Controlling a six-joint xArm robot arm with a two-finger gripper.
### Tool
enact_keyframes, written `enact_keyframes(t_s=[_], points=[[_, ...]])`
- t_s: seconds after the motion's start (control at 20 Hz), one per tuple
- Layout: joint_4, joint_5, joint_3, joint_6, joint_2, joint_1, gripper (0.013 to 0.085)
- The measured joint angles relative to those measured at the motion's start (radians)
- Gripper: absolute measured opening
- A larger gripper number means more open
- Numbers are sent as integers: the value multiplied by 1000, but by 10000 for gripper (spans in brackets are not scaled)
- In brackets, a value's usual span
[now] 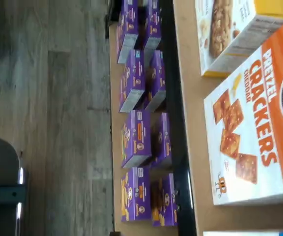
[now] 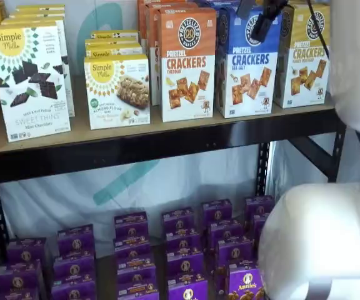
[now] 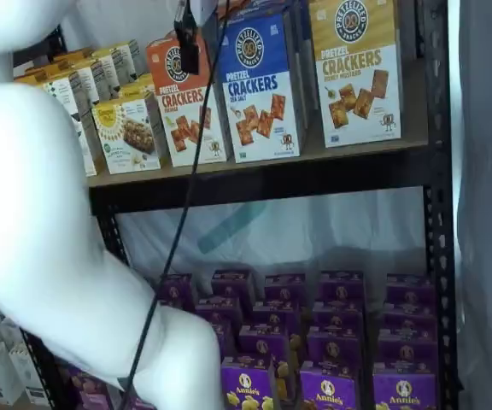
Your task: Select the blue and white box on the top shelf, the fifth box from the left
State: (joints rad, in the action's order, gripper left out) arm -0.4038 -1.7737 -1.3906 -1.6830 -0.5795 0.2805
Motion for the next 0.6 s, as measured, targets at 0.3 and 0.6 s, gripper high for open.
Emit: enact_keyframes(t_s=[0.3,0.6], points=[[-43,-29,-88,18,55,14,850],[-62,-16,-136,32,99,11,850]])
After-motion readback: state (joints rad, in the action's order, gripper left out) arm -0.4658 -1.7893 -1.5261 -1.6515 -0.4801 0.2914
